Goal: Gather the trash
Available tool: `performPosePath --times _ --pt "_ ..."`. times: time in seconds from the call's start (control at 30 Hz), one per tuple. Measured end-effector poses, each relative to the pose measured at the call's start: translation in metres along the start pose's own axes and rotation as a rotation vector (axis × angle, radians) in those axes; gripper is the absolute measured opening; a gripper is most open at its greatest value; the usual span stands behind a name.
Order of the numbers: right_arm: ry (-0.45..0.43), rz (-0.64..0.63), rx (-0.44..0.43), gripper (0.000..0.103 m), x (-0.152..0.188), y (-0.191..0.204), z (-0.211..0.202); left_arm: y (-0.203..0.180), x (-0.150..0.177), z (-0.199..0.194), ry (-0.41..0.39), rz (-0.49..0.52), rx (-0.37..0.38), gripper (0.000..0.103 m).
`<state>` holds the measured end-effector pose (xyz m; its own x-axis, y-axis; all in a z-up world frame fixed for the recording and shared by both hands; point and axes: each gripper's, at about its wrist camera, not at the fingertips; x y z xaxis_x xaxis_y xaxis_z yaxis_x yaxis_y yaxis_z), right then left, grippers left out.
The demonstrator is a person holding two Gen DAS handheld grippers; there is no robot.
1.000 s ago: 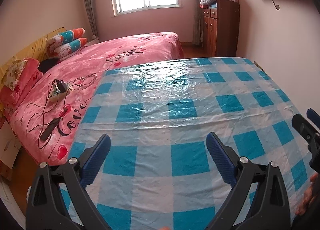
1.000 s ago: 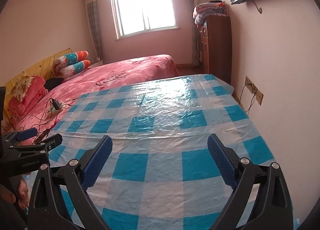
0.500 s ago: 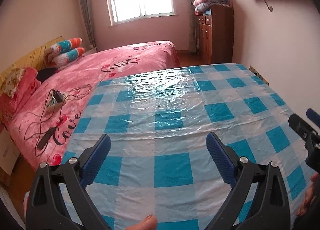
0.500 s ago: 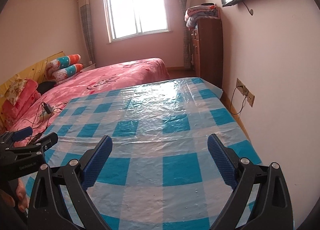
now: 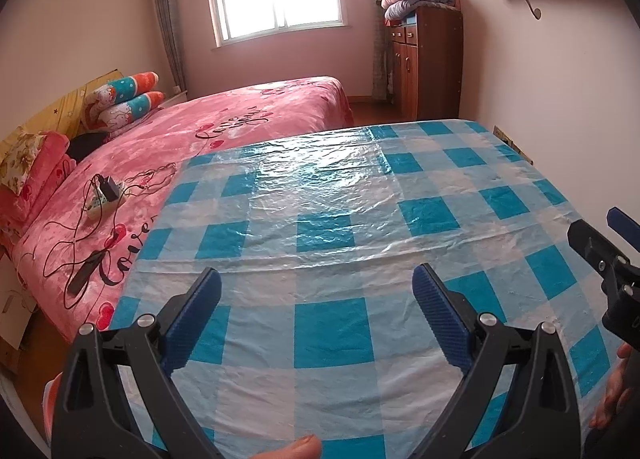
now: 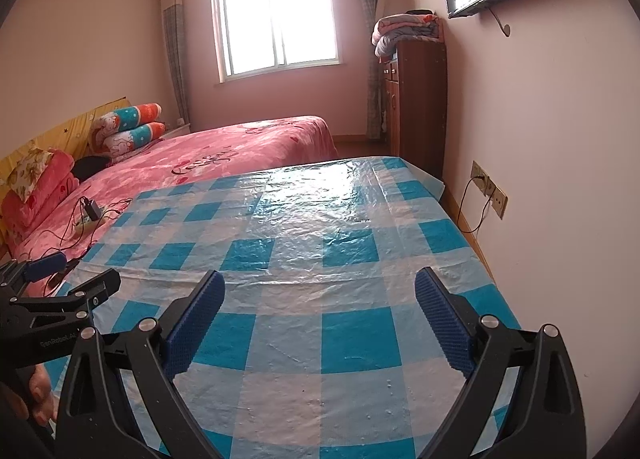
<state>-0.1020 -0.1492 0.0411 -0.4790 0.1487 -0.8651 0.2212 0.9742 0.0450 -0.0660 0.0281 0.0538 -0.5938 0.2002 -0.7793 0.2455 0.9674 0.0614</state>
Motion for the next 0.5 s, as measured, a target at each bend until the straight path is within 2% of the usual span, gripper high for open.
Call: performPosePath --times 0.5 --pt "0.011 -0.016 -0.001 0.095 0.0023 0.0028 0.0047 -0.0024 0.0042 0.0033 0.012 0.002 -0.011 0.097"
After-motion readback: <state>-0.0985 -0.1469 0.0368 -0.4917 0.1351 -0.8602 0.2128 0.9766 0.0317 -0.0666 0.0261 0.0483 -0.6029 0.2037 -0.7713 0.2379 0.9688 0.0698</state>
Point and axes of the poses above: each gripper's, at about its wrist camera, not at the fingertips, and z roughly the way its jaws point, y to its left, x to its underside, and after that the axes turned 6 degrees about x, right-handed
